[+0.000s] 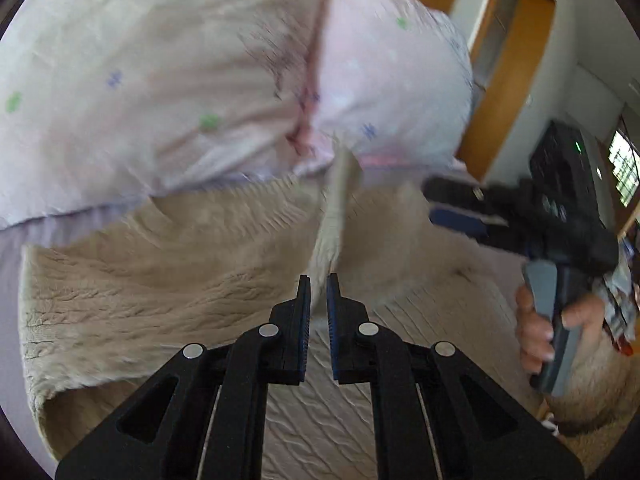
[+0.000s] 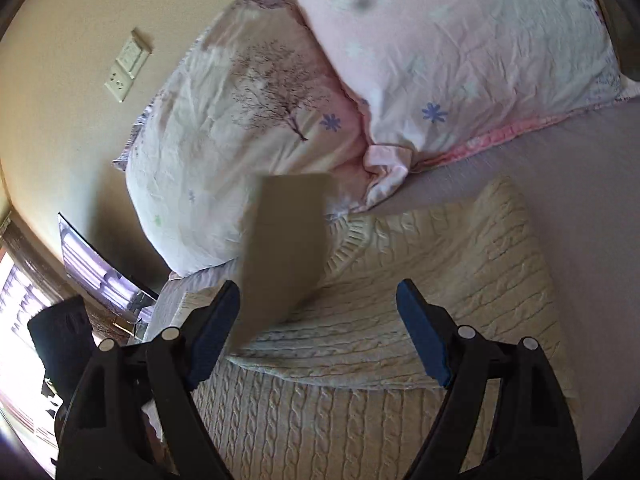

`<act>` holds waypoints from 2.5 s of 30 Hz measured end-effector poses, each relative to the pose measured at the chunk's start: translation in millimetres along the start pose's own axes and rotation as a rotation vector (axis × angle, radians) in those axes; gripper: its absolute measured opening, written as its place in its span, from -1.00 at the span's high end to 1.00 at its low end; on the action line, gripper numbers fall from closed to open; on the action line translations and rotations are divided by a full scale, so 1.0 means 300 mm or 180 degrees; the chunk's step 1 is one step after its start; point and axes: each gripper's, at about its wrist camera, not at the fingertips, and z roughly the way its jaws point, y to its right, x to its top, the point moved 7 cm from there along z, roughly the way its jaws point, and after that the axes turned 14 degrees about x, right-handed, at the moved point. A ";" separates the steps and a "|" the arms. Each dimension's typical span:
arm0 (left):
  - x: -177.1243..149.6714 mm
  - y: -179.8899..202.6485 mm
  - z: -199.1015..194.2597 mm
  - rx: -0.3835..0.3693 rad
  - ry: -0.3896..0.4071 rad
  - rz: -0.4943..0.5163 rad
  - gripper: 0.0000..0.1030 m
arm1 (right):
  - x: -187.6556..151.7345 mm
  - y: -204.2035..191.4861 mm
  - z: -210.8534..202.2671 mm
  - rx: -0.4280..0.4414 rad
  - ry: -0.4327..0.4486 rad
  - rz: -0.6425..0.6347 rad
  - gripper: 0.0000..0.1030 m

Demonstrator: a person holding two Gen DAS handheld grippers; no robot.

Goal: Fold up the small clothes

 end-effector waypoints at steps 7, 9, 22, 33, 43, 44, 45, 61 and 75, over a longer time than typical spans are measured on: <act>-0.140 -0.236 -0.215 0.0386 0.0268 -0.0647 -0.39 | 0.006 0.193 0.024 -0.0393 -0.0186 0.0526 0.05; -0.208 -0.341 -0.273 0.0593 0.0198 -0.0876 -0.40 | 0.005 0.210 0.049 -0.0412 -0.0195 0.0561 0.07; -0.504 -0.474 -0.374 0.0509 -0.0129 -0.1595 -0.40 | 0.033 0.255 -0.141 -0.0822 0.0375 0.0558 0.65; -0.659 -0.343 -0.493 -0.0028 0.0131 -0.1742 -0.23 | -0.368 0.282 -0.506 -0.0355 0.0090 0.0748 -0.08; -0.783 -0.263 -0.525 -0.0413 0.0083 -0.2024 0.67 | -0.670 0.066 -0.541 0.0585 -0.0814 0.0415 0.86; -0.781 -0.264 -0.519 -0.0384 0.0058 -0.2018 0.83 | -0.653 0.049 -0.537 0.0639 -0.0774 0.0377 0.86; -0.771 -0.266 -0.516 -0.0394 0.0048 -0.2026 0.87 | -0.626 0.028 -0.534 0.0716 -0.0716 0.0340 0.87; 0.049 -0.706 0.011 0.0175 0.0135 -0.2619 0.88 | 0.190 0.245 -0.019 -0.0082 0.0657 0.0753 0.79; -0.072 -0.807 -0.047 0.0465 -0.0186 -0.2425 -0.44 | 0.204 0.300 -0.147 -0.0394 0.1193 0.0527 -0.96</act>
